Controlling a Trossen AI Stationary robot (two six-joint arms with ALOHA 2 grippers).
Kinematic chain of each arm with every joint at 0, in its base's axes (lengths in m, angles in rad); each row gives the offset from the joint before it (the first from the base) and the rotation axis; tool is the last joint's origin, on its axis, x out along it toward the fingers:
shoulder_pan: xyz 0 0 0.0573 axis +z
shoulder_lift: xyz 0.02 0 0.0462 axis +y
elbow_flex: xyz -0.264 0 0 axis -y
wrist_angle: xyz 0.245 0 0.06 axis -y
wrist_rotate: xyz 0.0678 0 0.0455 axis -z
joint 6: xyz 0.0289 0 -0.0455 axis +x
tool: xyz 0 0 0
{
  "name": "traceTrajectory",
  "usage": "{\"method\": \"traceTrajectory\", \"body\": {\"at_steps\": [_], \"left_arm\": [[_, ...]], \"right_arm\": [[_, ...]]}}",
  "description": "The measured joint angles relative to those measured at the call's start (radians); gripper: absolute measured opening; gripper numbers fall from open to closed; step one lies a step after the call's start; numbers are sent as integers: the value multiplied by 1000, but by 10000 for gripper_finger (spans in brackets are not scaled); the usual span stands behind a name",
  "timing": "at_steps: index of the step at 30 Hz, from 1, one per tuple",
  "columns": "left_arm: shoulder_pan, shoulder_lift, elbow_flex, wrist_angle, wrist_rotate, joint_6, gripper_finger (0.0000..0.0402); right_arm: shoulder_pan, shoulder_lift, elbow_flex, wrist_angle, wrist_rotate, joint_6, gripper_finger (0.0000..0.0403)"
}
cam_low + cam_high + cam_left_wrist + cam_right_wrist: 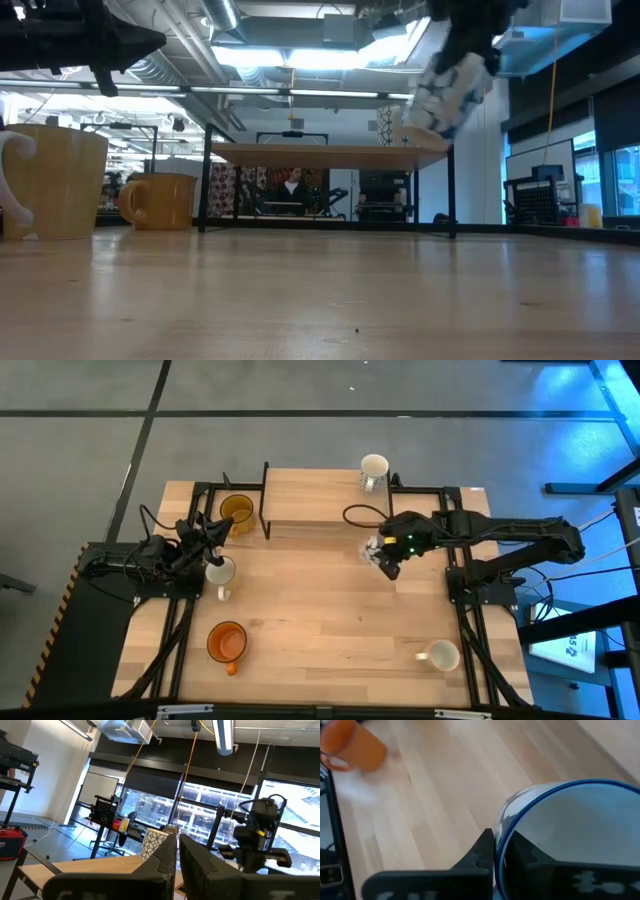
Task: Place coffee mugs
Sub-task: Put the blue patterned mug on the shelf
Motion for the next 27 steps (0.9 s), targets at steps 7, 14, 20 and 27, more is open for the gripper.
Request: {"method": "traceTrajectory", "body": {"at_steps": [7, 14, 20, 27], "left_arm": [[0, 0, 0, -2, 0, 0, 15], [0, 0, 0, -2, 0, 0, 15], [0, 0, 0, -3, -1, 0, 15], [0, 0, 0, -9, 0, 0, 15]], "right_arm": [[3, 76, 0, 199, 3, -80, 8], [3, 168, 80, 239, 61, -190, 7], [-40, 252, 231, 162, 83, -254, 9], [-114, 327, 389, 106, 82, -313, 11]]}}
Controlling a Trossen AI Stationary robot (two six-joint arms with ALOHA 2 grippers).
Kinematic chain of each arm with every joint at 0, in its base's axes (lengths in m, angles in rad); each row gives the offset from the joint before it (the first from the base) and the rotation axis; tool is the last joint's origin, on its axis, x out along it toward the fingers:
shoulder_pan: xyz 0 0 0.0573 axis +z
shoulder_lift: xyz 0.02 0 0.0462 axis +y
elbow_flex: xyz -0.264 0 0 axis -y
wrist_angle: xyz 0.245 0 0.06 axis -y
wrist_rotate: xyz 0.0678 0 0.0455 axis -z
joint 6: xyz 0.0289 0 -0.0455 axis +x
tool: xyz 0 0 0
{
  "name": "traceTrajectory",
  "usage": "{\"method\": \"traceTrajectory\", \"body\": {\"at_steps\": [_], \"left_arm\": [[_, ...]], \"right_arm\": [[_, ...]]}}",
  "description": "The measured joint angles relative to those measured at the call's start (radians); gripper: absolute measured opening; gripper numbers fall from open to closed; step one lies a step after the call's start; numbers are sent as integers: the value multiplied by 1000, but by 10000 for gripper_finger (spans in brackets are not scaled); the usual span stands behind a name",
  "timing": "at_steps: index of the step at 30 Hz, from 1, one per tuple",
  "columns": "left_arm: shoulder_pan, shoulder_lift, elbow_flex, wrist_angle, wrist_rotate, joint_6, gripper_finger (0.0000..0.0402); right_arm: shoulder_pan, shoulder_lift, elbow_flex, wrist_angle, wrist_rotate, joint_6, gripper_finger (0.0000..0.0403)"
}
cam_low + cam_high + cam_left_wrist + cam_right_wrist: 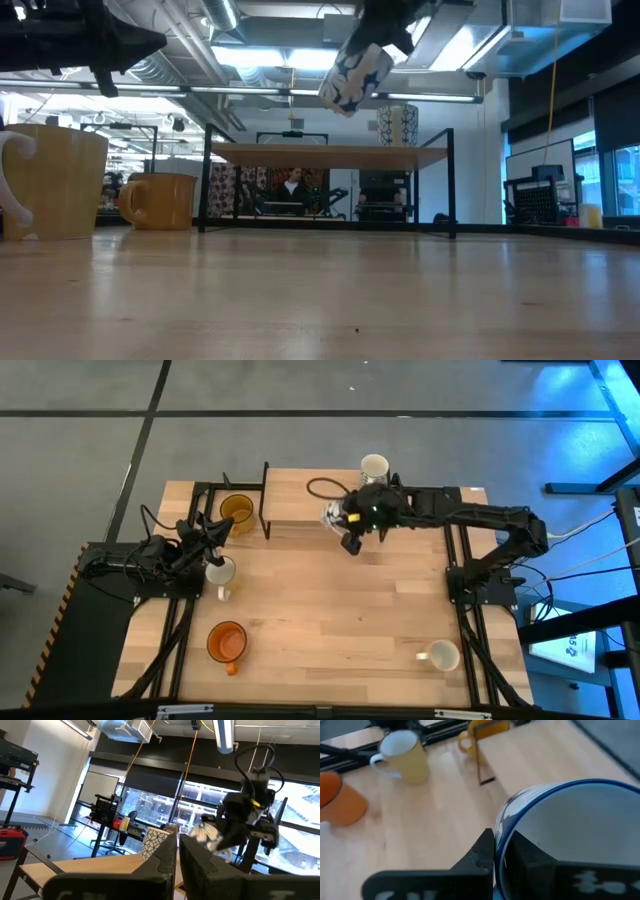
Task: Place coffee mugs
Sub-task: Put the blue patterned mug on the shelf
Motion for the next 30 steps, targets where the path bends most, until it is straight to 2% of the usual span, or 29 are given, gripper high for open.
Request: {"method": "traceTrajectory", "body": {"at_steps": [8, 12, 16, 21, 30], "left_arm": [[0, 0, 0, -15, 0, 0, 15], [0, 0, 0, -18, 0, 0, 15], [0, 0, 0, -18, 0, 0, 15], [0, 0, 0, -20, -7, 0, 15], [0, 0, 0, -20, -7, 0, 15]], "right_arm": [[-79, 74, 170, 1, 24, -105, 11], [-131, 121, 249, -10, 32, -103, 11], [-181, 188, 356, -95, 99, -71, 9], [-230, 273, 462, -195, 92, -75, 7], [-308, 353, 496, -279, 37, -76, 7]]}}
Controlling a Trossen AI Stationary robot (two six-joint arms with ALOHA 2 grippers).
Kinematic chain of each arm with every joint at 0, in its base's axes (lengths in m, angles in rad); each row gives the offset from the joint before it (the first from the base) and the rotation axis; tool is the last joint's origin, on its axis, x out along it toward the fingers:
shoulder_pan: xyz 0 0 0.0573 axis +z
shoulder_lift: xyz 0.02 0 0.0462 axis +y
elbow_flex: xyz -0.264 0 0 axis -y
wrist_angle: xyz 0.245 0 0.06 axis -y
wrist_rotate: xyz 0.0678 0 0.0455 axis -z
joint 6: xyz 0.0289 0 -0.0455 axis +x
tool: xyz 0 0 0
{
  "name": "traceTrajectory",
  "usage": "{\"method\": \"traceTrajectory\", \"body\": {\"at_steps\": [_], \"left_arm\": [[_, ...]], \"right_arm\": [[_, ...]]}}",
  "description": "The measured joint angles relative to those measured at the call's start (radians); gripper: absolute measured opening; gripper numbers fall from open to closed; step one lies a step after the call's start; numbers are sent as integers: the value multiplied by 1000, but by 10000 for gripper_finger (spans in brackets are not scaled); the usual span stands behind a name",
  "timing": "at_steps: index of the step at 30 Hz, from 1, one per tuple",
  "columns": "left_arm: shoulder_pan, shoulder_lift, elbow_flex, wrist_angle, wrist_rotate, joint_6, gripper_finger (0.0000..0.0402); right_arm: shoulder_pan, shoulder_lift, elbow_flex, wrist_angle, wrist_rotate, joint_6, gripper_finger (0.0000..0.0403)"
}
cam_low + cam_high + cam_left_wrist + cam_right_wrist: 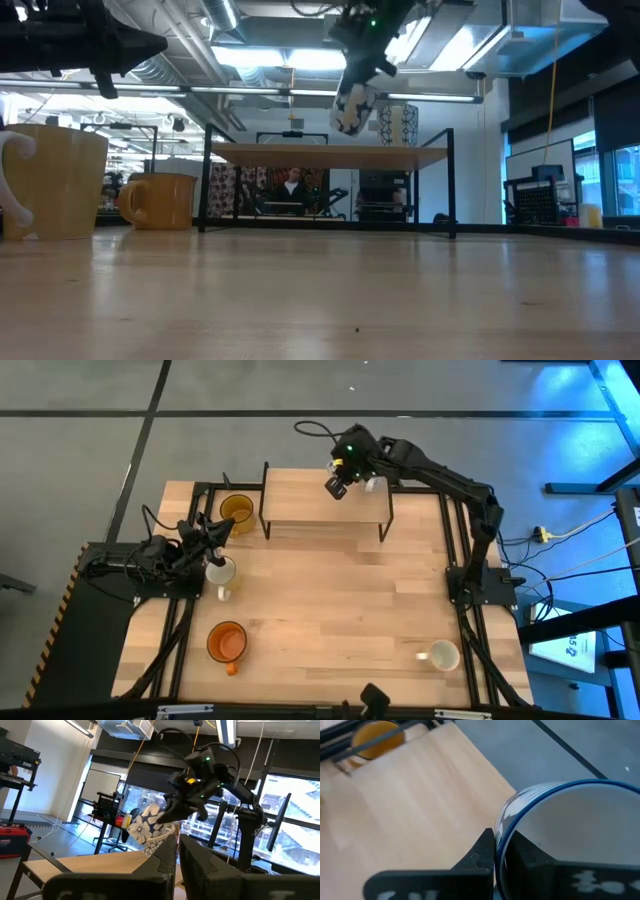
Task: Place coffee mugs
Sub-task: Put the blue patterned mug on the shelf
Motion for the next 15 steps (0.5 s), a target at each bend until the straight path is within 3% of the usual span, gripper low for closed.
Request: {"method": "traceTrajectory", "body": {"at_steps": [15], "left_arm": [[0, 0, 0, 0, -2, 0, 15]], "right_arm": [[-42, 42, -2, -42, -55, -3, 10]]}}
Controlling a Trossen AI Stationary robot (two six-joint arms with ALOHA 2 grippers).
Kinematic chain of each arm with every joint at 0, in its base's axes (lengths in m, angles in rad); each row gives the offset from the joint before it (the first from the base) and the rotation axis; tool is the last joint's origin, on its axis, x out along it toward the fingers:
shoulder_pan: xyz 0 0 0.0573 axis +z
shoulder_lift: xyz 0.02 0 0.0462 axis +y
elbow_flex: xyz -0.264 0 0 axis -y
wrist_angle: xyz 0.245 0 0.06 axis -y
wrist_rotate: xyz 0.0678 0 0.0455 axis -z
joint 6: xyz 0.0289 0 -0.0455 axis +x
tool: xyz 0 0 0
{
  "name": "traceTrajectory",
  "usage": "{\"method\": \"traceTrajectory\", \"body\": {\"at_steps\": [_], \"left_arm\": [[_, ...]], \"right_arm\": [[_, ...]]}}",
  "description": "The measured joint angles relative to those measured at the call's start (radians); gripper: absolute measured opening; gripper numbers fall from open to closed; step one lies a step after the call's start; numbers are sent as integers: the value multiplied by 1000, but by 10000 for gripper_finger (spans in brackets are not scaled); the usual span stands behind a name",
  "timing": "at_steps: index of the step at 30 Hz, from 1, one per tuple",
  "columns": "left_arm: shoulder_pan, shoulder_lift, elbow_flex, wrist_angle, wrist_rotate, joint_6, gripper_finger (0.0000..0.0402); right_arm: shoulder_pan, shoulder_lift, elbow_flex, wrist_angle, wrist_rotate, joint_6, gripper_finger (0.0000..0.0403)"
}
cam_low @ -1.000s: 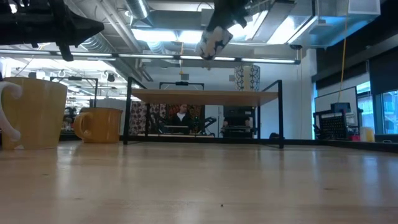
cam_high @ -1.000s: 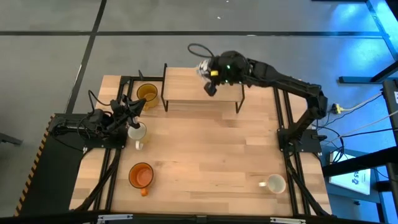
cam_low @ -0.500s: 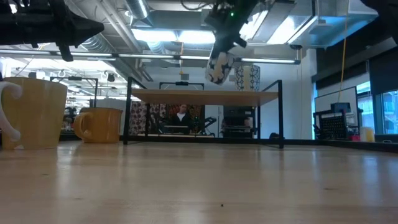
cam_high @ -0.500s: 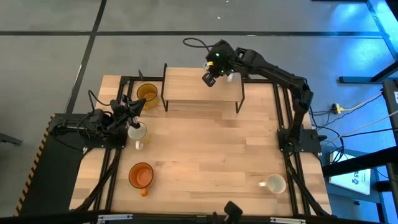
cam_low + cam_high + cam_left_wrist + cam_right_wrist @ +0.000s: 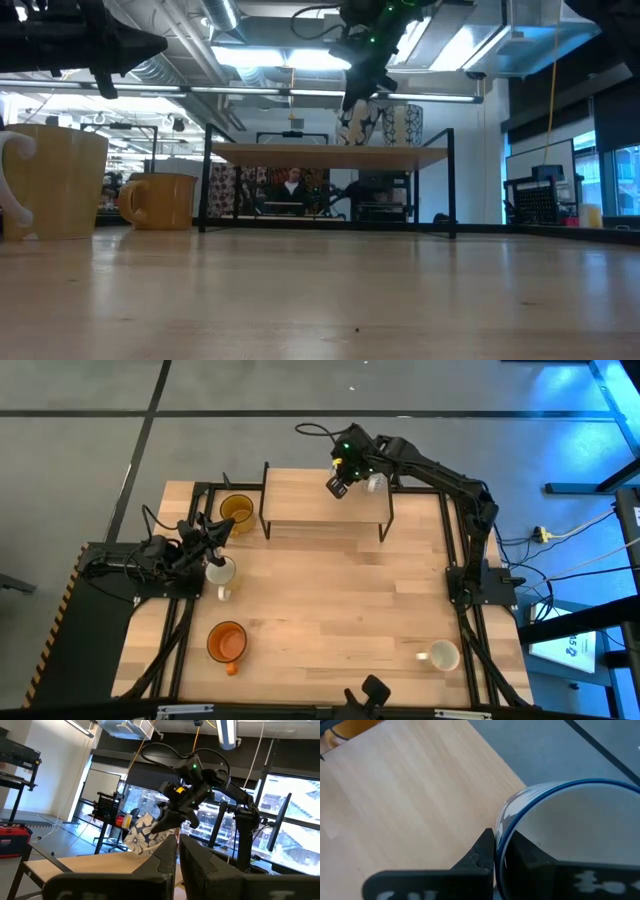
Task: Place coffee mugs
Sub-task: Put the blue patterned mug on the shelf
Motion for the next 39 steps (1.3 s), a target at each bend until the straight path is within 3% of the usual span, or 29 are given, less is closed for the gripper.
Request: {"method": "traceTrajectory", "body": {"at_steps": [29, 39], "left_arm": [[0, 0, 0, 0, 1, 0, 15], [0, 0, 0, 0, -17, 0, 15]], "right_arm": [[2, 29, -1, -10, -41, 4, 15], [2, 30, -1, -6, -67, 3, 101]]}}
